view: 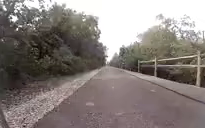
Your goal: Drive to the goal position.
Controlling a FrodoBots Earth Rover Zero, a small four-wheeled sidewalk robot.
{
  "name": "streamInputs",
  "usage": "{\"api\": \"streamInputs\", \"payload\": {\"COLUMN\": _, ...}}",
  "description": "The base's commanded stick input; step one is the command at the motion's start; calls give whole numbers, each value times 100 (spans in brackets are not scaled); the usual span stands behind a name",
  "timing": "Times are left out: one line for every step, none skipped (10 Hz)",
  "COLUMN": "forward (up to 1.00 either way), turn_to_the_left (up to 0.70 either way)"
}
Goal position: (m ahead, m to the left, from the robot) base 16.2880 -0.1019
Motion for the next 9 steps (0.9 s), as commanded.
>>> {"api": "streamInputs", "payload": {"forward": 70, "turn_to_the_left": -25}}
{"api": "streamInputs", "payload": {"forward": 70, "turn_to_the_left": -2}}
{"api": "streamInputs", "payload": {"forward": 70, "turn_to_the_left": 0}}
{"api": "streamInputs", "payload": {"forward": 70, "turn_to_the_left": 0}}
{"api": "streamInputs", "payload": {"forward": 70, "turn_to_the_left": 0}}
{"api": "streamInputs", "payload": {"forward": 70, "turn_to_the_left": 0}}
{"api": "streamInputs", "payload": {"forward": 70, "turn_to_the_left": 0}}
{"api": "streamInputs", "payload": {"forward": 70, "turn_to_the_left": -3}}
{"api": "streamInputs", "payload": {"forward": 70, "turn_to_the_left": -16}}
